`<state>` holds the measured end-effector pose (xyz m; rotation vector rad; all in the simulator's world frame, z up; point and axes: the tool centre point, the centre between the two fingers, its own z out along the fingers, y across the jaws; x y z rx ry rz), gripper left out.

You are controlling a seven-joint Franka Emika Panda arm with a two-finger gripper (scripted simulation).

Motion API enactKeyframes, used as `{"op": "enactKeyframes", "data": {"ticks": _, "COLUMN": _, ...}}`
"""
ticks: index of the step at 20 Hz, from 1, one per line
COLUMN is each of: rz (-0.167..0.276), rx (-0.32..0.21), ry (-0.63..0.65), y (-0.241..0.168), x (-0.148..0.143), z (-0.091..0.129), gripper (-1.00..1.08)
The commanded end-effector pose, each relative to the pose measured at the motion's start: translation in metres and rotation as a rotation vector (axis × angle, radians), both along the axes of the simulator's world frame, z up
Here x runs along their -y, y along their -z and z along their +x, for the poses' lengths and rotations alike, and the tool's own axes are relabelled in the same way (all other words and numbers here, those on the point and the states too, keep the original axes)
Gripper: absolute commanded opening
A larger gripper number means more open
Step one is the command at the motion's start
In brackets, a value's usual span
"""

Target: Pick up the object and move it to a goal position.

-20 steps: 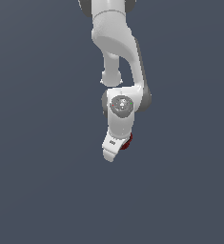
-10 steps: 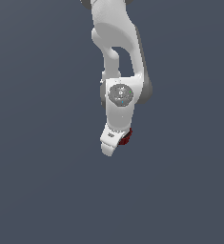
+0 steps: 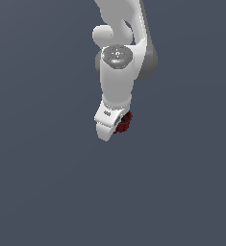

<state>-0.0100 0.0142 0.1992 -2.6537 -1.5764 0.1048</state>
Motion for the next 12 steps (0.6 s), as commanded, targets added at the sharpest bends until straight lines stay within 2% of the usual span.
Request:
{"op": "enactKeyframes", "data": {"ticks": 1, "rz": 0.0, "rx": 0.003, "ry": 0.0, "y": -0.032, "x": 0.004, "z": -0.007, "gripper": -1.0}}
{"op": "enactKeyframes", "data": {"ticks": 12, "rz": 0.002, "rx": 0.003, "ry": -0.001, "y": -0.163, "x": 0.024, "z": -0.036, "gripper": -1.0}}
